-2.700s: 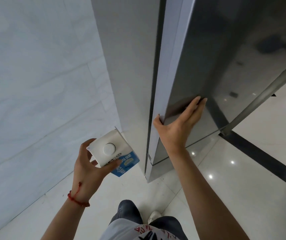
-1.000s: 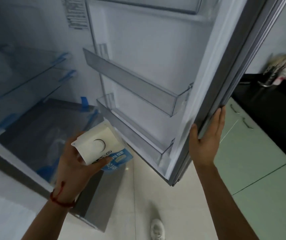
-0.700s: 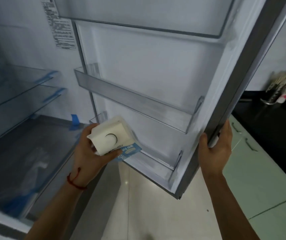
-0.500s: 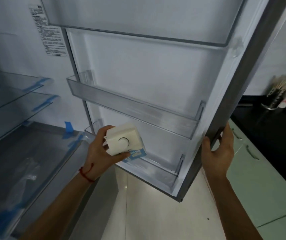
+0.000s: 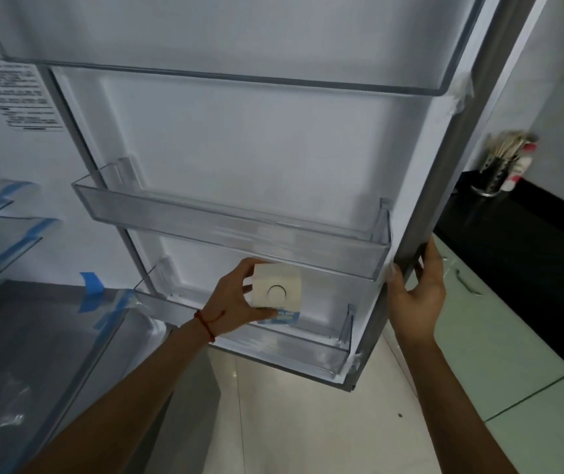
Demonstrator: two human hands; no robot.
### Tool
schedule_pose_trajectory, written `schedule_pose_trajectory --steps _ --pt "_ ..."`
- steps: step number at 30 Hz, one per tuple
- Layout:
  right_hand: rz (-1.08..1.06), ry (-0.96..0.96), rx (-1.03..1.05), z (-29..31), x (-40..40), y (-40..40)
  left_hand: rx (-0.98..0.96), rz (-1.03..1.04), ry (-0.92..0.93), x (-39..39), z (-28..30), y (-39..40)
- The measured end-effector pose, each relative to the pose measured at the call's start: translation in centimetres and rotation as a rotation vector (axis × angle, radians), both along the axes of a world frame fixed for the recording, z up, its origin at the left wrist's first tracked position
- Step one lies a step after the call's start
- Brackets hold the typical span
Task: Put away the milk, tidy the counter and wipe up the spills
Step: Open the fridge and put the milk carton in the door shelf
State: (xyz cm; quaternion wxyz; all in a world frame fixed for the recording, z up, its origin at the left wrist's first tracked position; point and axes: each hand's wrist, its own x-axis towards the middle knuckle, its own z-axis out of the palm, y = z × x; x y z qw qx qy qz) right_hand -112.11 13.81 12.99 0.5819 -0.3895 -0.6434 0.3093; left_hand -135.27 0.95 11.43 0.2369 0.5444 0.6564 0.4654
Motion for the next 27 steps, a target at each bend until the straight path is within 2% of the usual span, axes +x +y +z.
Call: schedule_pose_trajectory --steps 7,15,18,22,24,27 --pt "-0.031 -0.005 0.001 0.1 -0.2 -0.4 -0.219 -0.169 -0.048 -1.6 -3.7 1.5" --pt "-0.059 -0.006 -0.001 0.1 -0.4 -0.8 -0.254 -0.172 0.0 -2.6 -3.9 0.6" --pt "-0.053 -0.012 0.0 0.1 -0.2 -0.9 -0.249 -0.098 0.124 -3.0 -3.9 -0.3" --pt "-0.034 -0.008 -0.003 0.1 -0.2 -1.2 -0.159 0.164 0.224 -1.9 -4.5 -2.3" --pt "-0.012 0.01 0.006 0.1 -0.1 -1.4 -0.056 0.321 0.218 0.1 -5.0 -3.5" --pt "0.012 0.039 0.029 0.0 0.1 -2.1 0.132 0.439 0.36 4.2 -6.3 -4.8"
